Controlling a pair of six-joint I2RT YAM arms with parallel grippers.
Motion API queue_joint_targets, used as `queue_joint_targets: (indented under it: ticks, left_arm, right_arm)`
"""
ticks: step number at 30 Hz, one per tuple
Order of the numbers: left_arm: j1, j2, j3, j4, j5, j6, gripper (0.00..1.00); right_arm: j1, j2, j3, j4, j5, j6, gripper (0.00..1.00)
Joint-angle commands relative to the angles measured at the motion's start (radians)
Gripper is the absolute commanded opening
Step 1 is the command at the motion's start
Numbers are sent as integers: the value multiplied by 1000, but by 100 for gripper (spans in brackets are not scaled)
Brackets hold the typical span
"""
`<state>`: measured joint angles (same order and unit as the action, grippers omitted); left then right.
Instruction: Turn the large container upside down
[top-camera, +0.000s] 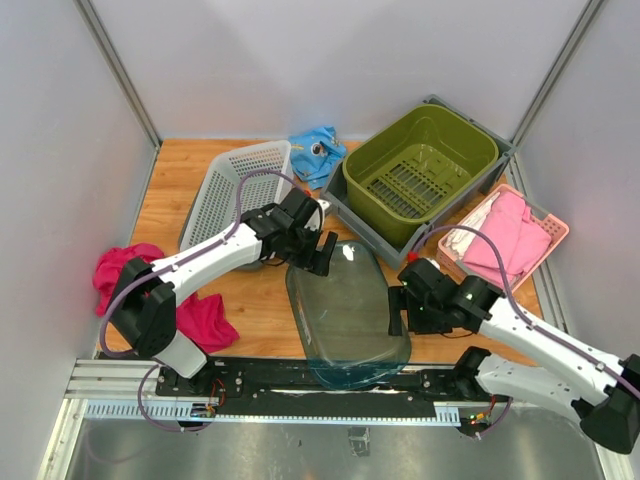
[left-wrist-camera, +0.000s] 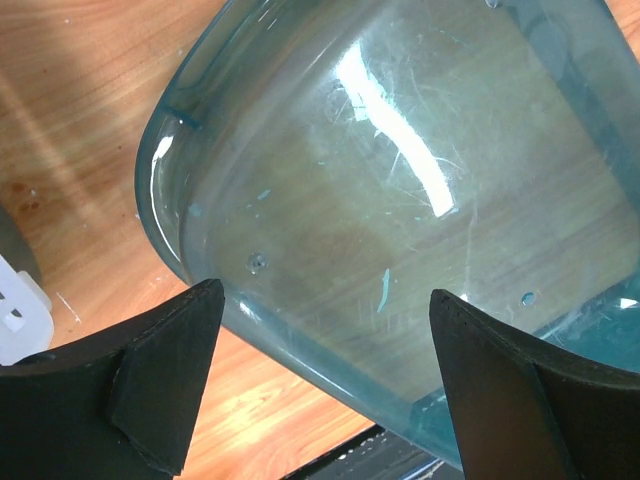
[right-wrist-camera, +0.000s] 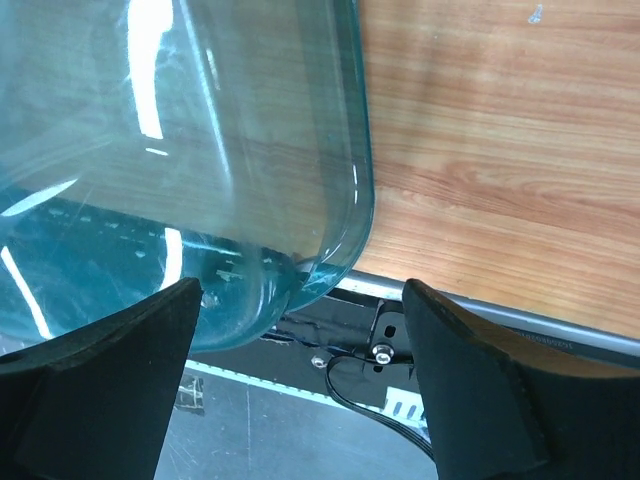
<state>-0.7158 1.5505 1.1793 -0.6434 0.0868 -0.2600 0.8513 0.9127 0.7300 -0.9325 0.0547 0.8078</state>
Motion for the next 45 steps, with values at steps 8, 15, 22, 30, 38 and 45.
queue_joint_targets:
  ticks: [8,15,22,30,38,45]
  left_arm:
    - [-4,-1,25,-31,-29,-4,88]
    - [-4,44,182,-16,-53,18,90]
    - [1,190,241,34,-62,91,91]
    - [17,218,204,14,52,135,91]
    - [36,137,95,1,37,88,90]
    - [53,73,43,-19,7,67,90]
  right_arm:
    - [-4,-349,-156,125,-341,-112,85]
    - [0,-263,-203,79,-327,-37,85]
    - [16,-205,-243,201,-396,-22,85]
    - [20,-120,-221,354,-430,-81,85]
    - [17,6,-138,263,-206,-77,84]
    - [6,90,-82,203,-11,-67,83]
